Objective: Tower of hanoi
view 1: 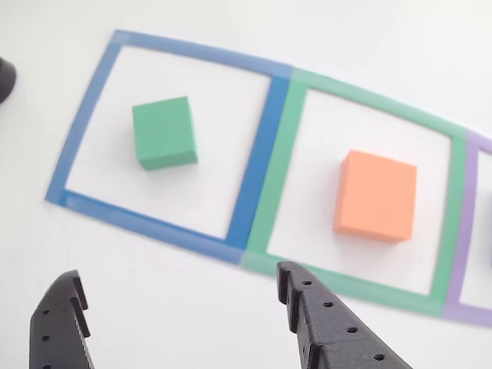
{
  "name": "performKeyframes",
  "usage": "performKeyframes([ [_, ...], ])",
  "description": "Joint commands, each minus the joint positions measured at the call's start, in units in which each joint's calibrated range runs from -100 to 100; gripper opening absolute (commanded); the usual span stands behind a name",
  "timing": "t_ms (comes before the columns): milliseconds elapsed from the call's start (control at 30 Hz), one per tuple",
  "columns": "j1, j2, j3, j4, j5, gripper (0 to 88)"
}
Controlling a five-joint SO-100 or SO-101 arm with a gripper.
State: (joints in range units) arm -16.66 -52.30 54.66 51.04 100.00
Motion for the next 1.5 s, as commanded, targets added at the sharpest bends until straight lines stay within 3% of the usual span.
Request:
performKeyframes([
  [0,-1.1,-0.3,7.1,-15.2,0.0,31.0],
  [233,-1.2,9.5,24.0,-50.6,0.0,32.9],
  [433,-2.7,24.3,29.5,-74.2,0.0,33.6],
  [667,-3.2,43.2,26.7,-92.4,0.0,32.7],
  [1067,-3.4,65.4,10.2,-100.9,0.0,32.2],
  [1467,-5.6,70.3,5.2,-100.9,0.0,31.0],
])
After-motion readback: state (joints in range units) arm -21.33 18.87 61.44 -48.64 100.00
